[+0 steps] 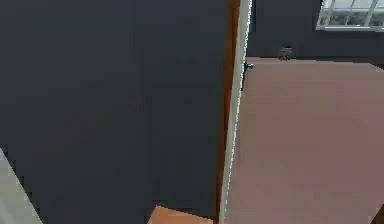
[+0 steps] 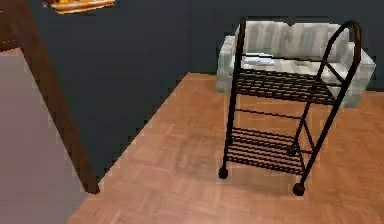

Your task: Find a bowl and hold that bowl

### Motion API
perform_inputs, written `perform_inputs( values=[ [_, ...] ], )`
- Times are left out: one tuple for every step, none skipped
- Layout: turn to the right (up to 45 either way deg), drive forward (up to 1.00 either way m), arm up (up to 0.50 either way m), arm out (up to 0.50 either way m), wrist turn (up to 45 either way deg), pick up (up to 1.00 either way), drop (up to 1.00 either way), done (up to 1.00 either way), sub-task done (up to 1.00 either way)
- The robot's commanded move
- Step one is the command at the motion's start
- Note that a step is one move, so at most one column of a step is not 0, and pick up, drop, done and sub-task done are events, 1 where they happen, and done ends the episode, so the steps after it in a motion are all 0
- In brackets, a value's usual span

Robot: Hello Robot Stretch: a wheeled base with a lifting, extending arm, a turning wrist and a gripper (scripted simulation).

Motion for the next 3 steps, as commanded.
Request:
perform_inputs(
  values=[
    [-45.0, 0.0, 0.0, 0.0, 0.0, 0.0, 0.0, 0.0, 0.0],
    [-45.0, 0.0, 0.0, 0.0, 0.0, 0.0, 0.0, 0.0, 0.0],
    [-42.0, 0.0, 0.0, 0.0, 0.0, 0.0, 0.0, 0.0, 0.0]
  ],
)
